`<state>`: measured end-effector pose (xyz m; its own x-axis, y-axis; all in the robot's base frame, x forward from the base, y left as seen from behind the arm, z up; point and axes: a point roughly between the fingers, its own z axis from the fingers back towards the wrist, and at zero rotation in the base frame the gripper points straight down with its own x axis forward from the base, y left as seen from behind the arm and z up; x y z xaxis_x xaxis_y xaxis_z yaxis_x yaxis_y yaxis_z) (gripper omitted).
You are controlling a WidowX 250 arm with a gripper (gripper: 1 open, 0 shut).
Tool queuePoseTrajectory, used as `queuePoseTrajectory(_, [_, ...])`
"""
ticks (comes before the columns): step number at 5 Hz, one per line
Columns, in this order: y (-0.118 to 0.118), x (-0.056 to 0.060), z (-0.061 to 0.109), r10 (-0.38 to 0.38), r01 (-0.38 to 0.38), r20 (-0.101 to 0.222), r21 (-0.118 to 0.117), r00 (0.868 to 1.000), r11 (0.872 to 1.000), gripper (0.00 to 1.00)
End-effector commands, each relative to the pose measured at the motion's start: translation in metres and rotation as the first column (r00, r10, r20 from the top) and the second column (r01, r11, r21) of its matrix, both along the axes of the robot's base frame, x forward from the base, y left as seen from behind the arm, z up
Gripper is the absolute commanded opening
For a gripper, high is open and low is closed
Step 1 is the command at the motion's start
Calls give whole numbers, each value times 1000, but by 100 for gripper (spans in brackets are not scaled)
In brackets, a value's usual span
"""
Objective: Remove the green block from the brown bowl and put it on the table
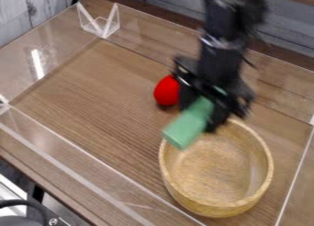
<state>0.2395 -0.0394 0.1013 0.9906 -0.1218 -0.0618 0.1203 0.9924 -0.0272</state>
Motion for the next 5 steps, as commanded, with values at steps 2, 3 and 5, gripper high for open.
queuePoseTrajectory(2, [82, 3, 12, 91, -92, 80, 5, 993, 996, 0])
queuePoseTrajectory(3, [112, -7, -1, 95, -97, 84, 13, 992, 995, 0])
queuePoseTrajectory(5, [139, -19, -38, 73, -74, 71, 19, 995, 997, 0])
